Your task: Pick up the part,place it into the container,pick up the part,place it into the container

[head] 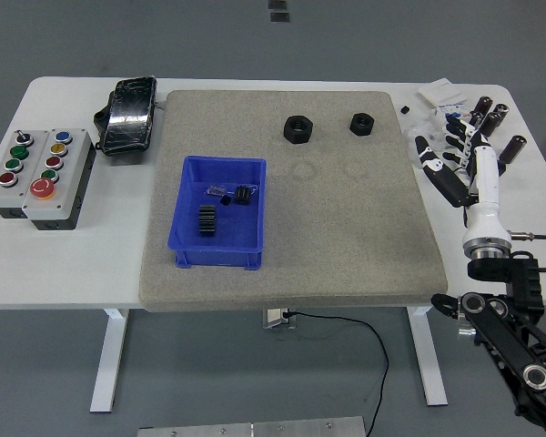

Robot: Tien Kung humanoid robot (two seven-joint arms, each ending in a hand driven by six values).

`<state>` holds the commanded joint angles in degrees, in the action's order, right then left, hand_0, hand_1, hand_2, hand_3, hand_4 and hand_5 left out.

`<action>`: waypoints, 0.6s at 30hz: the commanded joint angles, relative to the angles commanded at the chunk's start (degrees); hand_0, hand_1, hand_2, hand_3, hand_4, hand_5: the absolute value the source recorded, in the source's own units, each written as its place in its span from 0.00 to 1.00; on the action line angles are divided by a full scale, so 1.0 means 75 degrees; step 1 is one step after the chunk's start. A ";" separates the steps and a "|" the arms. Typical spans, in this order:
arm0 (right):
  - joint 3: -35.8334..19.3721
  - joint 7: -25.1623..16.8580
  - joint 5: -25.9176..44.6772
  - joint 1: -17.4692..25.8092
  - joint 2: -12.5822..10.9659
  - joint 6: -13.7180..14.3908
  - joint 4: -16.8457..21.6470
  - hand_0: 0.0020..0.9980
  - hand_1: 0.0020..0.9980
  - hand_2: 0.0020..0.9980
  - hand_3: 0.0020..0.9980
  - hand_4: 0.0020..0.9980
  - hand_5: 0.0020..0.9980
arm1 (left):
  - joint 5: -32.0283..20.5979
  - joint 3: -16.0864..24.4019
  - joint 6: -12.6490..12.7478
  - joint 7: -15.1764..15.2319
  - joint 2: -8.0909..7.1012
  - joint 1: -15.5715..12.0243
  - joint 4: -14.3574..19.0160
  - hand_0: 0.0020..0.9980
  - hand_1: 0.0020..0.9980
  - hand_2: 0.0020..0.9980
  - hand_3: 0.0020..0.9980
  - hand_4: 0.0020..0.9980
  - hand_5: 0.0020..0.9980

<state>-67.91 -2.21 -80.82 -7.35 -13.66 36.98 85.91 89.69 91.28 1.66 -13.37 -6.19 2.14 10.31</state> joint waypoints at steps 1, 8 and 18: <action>-0.0031 0.0004 -0.0026 0.0017 -0.0014 0.0000 0.0020 0.70 0.80 0.82 0.79 0.78 0.47 | 0.0005 0.0006 -0.0001 0.0000 0.0015 -0.0004 0.0000 0.63 0.55 0.53 0.62 0.70 0.49; -0.0272 -0.0006 -0.0243 0.0118 -0.0054 0.0000 0.0247 0.69 0.79 0.81 0.79 0.78 0.47 | 0.0110 0.0049 -0.0024 0.0004 0.0147 0.0012 0.0000 0.63 0.55 0.53 0.62 0.70 0.49; -0.0497 -0.0020 -0.0363 0.0223 -0.0055 0.0000 0.0390 0.69 0.78 0.81 0.78 0.78 0.47 | 0.0197 0.0099 -0.0028 -0.0008 0.0181 0.0005 0.0000 0.63 0.55 0.53 0.62 0.70 0.47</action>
<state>-71.64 -2.36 -83.54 -5.67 -14.08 36.98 88.84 91.17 92.02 1.46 -13.43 -4.83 2.18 10.31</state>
